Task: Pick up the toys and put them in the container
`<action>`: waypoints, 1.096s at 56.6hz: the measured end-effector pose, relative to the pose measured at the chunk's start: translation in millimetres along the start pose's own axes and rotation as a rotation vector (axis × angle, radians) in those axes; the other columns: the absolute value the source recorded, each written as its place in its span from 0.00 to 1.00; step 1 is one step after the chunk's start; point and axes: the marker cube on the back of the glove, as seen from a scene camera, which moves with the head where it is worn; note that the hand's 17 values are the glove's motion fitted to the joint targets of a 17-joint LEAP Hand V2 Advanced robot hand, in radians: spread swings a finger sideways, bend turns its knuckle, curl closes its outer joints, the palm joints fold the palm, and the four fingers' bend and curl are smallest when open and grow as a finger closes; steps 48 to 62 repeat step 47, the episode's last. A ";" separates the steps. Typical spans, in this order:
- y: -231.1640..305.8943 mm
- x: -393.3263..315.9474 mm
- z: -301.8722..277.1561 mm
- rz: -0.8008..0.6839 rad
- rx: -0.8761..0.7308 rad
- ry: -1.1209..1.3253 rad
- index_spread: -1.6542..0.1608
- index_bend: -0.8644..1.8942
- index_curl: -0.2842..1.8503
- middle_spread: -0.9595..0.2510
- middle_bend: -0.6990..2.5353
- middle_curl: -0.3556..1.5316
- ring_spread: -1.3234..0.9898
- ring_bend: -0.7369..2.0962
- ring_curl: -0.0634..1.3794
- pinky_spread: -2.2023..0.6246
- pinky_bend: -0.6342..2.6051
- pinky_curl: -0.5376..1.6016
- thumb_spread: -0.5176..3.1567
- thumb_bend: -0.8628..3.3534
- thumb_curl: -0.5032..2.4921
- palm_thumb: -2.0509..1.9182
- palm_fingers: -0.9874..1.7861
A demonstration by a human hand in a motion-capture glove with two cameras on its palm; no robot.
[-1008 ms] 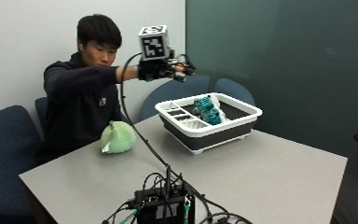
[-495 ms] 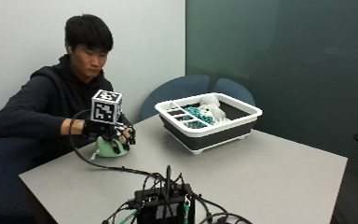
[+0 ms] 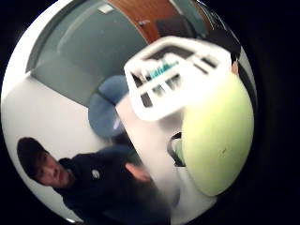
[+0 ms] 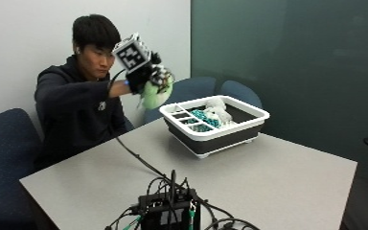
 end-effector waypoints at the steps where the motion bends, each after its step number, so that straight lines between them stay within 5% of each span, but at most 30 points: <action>1: -16.0 1.5 -4.6 -0.015 0.020 0.025 0.68 0.56 0.47 0.59 0.53 0.64 0.41 0.72 0.53 0.64 0.58 0.53 0.34 0.25 0.42 0.68 0.78; 9: -132.2 -20.9 -14.0 0.153 0.093 -0.189 0.68 0.60 0.54 0.59 0.56 0.67 0.42 0.76 0.55 0.63 0.58 0.56 0.32 0.24 0.44 0.68 0.75; 17: -187.7 -53.1 56.2 0.213 0.011 -0.012 0.67 0.62 0.59 0.59 0.58 0.69 0.42 0.77 0.56 0.63 0.59 0.59 0.30 0.24 0.46 0.68 0.70; 26: -189.9 -55.5 120.2 0.215 -0.331 0.103 0.70 0.47 0.58 0.59 0.52 0.67 0.43 0.77 0.55 0.65 0.59 0.57 0.34 0.22 0.45 0.66 0.49; 27: -188.4 -55.4 122.3 0.206 -0.337 0.098 0.70 0.45 0.56 0.61 0.46 0.64 0.44 0.69 0.51 0.68 0.56 0.56 0.37 0.20 0.43 0.63 0.29; 29: -186.5 -55.2 123.0 0.202 -0.321 0.082 0.71 0.44 0.55 0.63 0.47 0.63 0.47 0.60 0.50 0.70 0.55 0.56 0.39 0.19 0.42 0.60 0.20; 40: -170.1 24.6 53.3 0.314 -0.174 0.033 0.73 0.40 0.46 0.74 0.31 0.51 0.52 0.45 0.33 0.77 0.49 0.48 0.45 0.20 0.36 0.56 0.29; 46: -150.2 52.1 2.3 0.388 -0.107 -0.191 0.74 0.40 0.45 0.76 0.29 0.49 0.53 0.42 0.31 0.78 0.46 0.45 0.47 0.20 0.34 0.55 0.34; 62: -147.9 55.1 -1.2 0.389 -0.103 -0.198 0.74 0.40 0.45 0.76 0.30 0.49 0.53 0.42 0.30 0.78 0.45 0.45 0.47 0.20 0.34 0.55 0.34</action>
